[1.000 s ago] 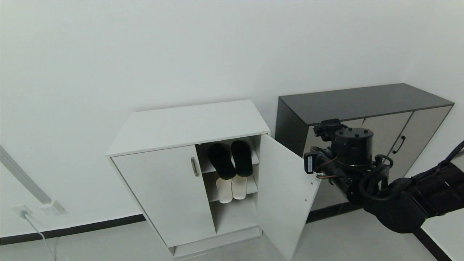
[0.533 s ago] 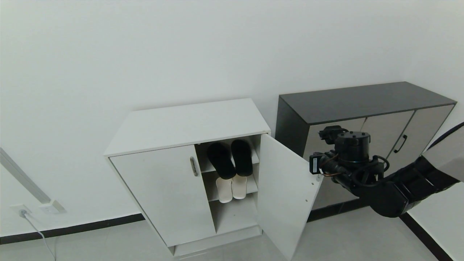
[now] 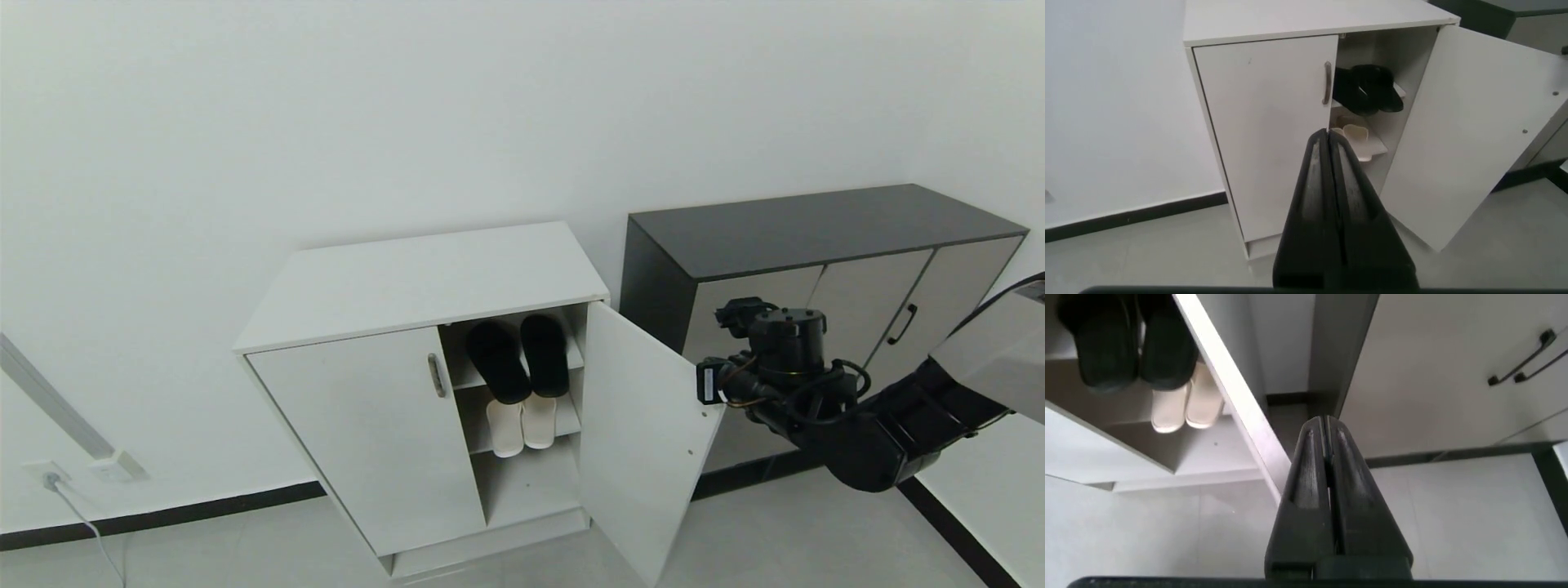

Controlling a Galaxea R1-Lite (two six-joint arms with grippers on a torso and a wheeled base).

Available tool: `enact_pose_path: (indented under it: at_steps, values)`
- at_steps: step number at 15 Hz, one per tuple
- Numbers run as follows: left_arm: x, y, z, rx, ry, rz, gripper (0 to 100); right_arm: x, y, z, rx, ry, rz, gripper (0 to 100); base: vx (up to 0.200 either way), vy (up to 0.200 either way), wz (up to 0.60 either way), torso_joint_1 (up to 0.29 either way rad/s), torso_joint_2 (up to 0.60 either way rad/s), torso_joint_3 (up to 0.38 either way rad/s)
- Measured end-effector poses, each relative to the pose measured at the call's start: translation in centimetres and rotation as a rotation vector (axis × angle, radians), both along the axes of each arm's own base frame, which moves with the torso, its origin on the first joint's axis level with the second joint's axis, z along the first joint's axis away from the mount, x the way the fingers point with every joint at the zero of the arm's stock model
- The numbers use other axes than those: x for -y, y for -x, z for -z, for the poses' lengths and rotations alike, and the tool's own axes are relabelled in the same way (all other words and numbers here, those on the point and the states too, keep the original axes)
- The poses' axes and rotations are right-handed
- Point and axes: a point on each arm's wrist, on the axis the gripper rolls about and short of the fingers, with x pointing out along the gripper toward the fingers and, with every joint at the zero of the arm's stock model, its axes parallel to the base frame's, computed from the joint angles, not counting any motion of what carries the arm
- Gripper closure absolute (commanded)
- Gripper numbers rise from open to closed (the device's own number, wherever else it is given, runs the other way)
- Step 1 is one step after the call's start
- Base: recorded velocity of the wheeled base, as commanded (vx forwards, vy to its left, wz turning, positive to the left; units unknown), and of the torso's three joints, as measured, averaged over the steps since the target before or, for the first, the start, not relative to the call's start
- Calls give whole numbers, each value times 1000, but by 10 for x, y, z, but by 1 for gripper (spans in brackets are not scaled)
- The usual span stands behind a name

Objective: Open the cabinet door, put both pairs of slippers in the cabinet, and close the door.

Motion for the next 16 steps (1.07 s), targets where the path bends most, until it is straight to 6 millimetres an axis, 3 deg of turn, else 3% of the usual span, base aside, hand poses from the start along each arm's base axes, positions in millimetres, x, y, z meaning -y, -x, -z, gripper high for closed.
enact_pose_path:
  at_steps: [8,16]
  values:
    - [0,0,0,0,3,0,100,-13,14,6,-31,15,-48,100,0,0,0,0,0,0]
    - [0,0,0,0,3,0,100,-68,75,-4,-46,-19,-249,100,0,0,0,0,0,0]
